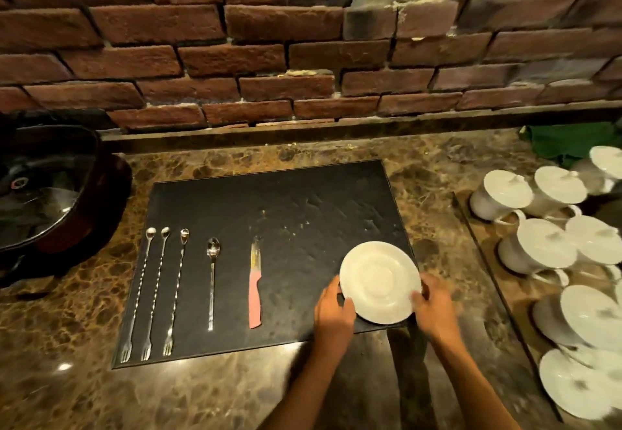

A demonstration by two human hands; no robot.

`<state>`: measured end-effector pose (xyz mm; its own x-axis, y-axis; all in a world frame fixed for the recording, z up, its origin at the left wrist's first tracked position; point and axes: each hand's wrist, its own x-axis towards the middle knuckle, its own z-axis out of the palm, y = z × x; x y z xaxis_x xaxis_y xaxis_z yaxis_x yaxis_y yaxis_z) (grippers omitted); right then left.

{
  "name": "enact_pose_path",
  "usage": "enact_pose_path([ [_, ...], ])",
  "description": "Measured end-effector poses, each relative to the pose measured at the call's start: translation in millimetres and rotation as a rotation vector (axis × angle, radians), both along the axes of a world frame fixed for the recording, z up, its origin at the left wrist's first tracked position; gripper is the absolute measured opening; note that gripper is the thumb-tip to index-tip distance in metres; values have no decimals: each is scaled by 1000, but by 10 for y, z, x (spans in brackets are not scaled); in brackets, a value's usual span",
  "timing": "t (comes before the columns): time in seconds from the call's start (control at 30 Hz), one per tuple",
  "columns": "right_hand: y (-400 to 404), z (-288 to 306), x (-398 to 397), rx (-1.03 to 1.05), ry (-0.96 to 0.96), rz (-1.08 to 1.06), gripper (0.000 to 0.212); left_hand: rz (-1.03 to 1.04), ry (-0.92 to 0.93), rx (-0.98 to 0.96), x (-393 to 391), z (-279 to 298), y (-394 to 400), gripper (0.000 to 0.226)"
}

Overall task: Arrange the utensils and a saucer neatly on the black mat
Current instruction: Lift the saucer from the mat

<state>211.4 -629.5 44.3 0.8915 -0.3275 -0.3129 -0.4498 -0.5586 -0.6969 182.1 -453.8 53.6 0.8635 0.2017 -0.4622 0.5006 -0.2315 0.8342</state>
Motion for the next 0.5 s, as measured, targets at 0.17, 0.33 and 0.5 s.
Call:
enact_pose_path([
  [0.17,-2,-107,35,94,-6,-66,39,162,45,-117,99,-19,-145,45],
  [0.33,186,-108,193,158,-49,11,32,238,1,-172,168,23,39,37],
  [0.5,493,-92,382,212,-143,154,31,345,7,-101,324,20,367,38],
])
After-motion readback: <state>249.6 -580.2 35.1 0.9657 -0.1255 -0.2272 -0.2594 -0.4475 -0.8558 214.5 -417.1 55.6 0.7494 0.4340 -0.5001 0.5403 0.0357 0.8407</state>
